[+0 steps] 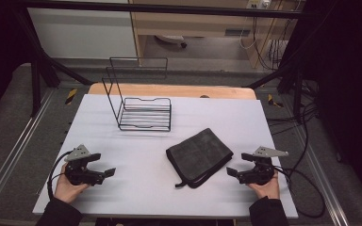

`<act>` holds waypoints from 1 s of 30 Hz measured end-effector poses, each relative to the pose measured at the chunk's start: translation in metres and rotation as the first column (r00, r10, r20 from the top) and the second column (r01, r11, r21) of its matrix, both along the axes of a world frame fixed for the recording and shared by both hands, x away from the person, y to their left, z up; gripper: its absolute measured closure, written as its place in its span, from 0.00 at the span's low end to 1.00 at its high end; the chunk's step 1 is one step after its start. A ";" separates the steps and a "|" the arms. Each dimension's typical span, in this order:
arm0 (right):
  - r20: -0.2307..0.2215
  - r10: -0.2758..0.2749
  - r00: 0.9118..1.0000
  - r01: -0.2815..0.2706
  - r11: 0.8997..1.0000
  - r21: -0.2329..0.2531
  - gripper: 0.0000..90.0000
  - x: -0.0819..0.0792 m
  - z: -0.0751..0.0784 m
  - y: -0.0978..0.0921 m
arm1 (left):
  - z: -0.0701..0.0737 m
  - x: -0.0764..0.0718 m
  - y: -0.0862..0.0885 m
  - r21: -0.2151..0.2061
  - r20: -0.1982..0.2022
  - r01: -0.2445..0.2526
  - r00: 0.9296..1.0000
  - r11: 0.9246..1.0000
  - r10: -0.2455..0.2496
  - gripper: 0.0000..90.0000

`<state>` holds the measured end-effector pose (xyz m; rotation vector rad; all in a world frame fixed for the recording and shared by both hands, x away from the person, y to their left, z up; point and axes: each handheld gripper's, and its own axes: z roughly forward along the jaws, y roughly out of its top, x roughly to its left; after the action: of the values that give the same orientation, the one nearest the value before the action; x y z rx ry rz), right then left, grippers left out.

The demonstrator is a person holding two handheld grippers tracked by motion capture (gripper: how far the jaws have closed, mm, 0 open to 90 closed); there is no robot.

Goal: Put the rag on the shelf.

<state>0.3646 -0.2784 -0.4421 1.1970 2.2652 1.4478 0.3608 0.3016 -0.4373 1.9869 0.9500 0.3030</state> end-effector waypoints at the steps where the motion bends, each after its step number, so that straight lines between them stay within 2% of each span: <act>1: 0.000 -0.001 1.000 0.001 1.000 0.001 0.01 0.000 0.000 0.000 | 0.000 0.000 0.000 -0.001 0.000 0.000 1.000 1.000 0.000 0.07; 8: 0.002 -0.002 1.000 0.002 1.000 -0.003 0.01 -0.001 0.000 0.000 | 0.003 -0.001 -0.006 -0.006 -0.005 -0.001 1.000 1.000 0.001 0.08; 14: 0.003 0.001 1.000 -0.001 1.000 -0.019 0.01 -0.001 0.002 0.003 | 0.005 -0.001 -0.013 0.009 -0.005 0.007 1.000 1.000 -0.006 0.09; 22: -0.005 0.000 1.000 0.000 1.000 -0.027 0.01 -0.002 0.002 0.007 | 0.012 -0.002 -0.027 0.005 -0.006 0.000 1.000 1.000 0.000 0.17; 30: 0.003 0.034 0.999 -0.034 0.998 -0.045 0.03 -0.003 0.006 0.022 | 0.015 -0.001 -0.039 0.017 -0.017 0.007 1.000 1.000 -0.006 0.22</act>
<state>0.3617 -0.2565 -0.4365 1.1477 2.3140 1.4016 0.3593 0.2629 -0.4222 2.0107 0.9542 0.2926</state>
